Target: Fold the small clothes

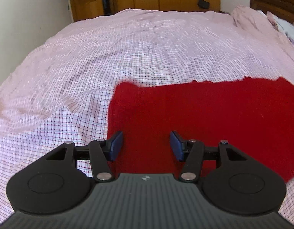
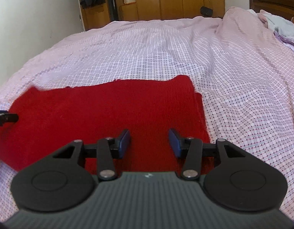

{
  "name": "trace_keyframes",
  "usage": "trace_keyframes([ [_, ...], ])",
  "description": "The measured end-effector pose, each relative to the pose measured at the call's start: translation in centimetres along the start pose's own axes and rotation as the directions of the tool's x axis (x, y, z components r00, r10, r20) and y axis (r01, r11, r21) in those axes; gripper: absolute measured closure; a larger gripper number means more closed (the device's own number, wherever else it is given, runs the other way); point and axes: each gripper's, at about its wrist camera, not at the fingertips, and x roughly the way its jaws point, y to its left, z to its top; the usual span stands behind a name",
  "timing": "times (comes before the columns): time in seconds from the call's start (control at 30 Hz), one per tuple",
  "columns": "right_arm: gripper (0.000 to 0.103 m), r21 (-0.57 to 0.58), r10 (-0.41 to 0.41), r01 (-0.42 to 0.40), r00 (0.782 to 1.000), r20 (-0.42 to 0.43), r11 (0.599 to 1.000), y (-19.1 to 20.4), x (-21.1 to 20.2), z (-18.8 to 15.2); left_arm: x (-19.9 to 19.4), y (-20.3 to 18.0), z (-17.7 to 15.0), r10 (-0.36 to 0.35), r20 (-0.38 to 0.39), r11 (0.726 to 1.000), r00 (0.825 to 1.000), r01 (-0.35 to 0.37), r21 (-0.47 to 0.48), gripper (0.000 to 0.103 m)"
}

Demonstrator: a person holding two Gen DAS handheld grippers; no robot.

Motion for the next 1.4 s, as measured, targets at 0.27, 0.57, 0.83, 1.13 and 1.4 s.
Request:
trace_keyframes([
  [0.27, 0.054, 0.088, 0.014, -0.014, 1.0, -0.007, 0.996, -0.4, -1.2, 0.4, -2.3, -0.9, -0.2, 0.04, -0.026, 0.999, 0.999, -0.039, 0.025, 0.042],
  [0.57, 0.037, 0.336, 0.1, -0.1, 0.995, 0.018, 0.936, -1.8, -6.4, 0.1, -6.4, -1.0, -2.3, -0.002, -0.066, 0.998, 0.998, -0.002, -0.057, 0.035],
  [0.83, 0.034, 0.629, 0.136, -0.066, 0.989, -0.063, 0.775, -3.8, -7.6, -2.7, -8.1, -0.3, -4.7, -0.017, -0.089, 0.994, 0.996, 0.007, -0.11, 0.034],
  [1.13, 0.033, 0.699, 0.063, 0.015, 0.994, -0.087, 0.715, -4.1, -5.7, -4.7, -7.4, 0.8, -6.6, -0.019, -0.154, 0.988, 0.988, -0.006, -0.156, 0.034],
  [1.4, 0.021, 0.755, 0.055, -0.043, 0.998, 0.009, 0.654, -4.4, -3.9, -6.0, -6.2, 1.7, -7.4, -0.008, -0.194, 0.981, 0.981, -0.03, -0.193, 0.034],
])
